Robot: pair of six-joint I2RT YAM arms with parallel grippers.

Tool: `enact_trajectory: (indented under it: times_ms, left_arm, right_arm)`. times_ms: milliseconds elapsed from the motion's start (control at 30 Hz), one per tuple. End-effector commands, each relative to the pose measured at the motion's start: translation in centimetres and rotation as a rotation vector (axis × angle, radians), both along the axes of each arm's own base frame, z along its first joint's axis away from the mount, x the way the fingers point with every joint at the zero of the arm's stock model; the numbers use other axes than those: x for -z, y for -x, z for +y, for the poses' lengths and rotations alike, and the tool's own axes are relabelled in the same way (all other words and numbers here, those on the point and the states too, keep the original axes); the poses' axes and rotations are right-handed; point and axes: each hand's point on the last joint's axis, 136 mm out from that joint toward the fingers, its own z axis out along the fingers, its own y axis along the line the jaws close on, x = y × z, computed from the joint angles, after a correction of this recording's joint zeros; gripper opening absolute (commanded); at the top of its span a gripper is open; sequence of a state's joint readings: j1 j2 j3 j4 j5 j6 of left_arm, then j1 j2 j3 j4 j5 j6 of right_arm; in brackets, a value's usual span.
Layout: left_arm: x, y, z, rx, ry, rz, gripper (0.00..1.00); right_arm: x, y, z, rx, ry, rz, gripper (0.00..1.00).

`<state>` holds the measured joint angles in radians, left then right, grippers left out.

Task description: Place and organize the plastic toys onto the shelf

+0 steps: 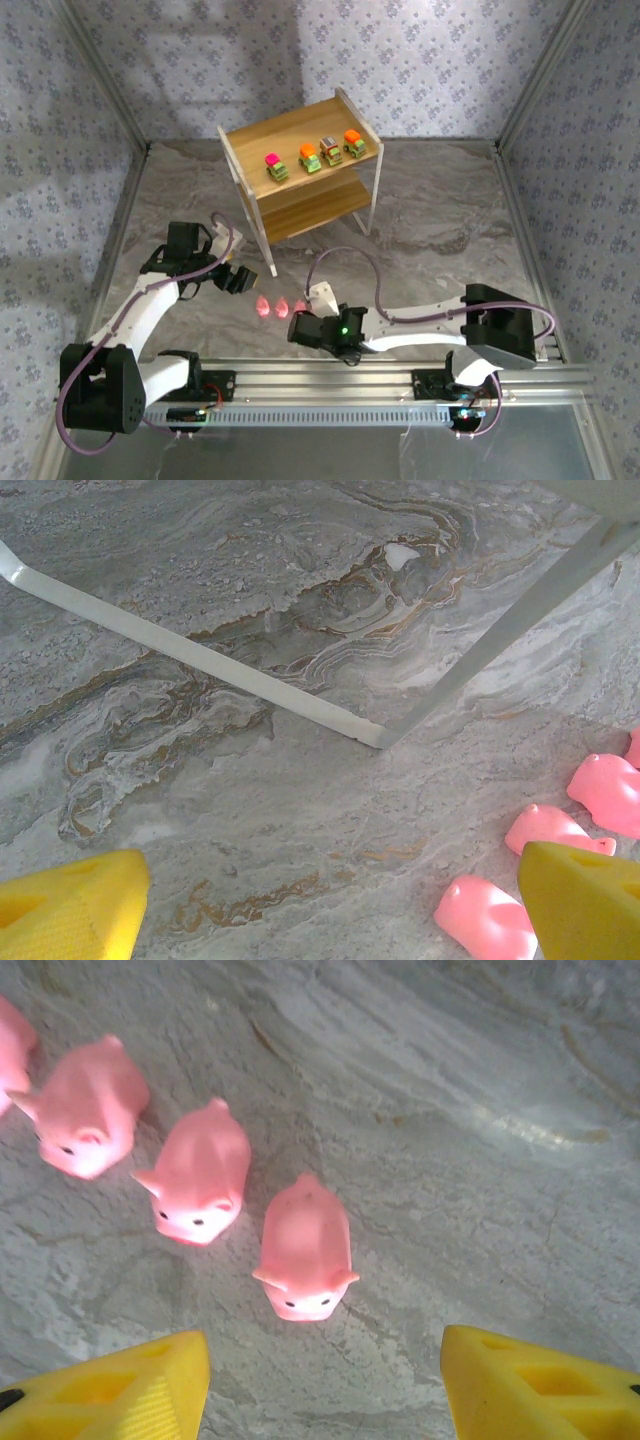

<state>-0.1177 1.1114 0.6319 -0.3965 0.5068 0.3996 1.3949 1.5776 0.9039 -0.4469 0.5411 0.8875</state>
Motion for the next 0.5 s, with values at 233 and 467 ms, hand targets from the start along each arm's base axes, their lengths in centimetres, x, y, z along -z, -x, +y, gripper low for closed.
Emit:
enact_trajectory:
  times_ms: [233,467]
  left_arm:
    - [-0.4,-0.2,-0.1,0.004,0.010,-0.006,0.95]
    - [-0.3,-0.2,-0.2,0.006,0.008,-0.004,0.95]
  right_arm:
    - [2.7,0.3,0.1,0.017,0.008,0.020,0.68]
    - [3.4,-0.3,-0.6,0.041,0.013,0.029,0.68]
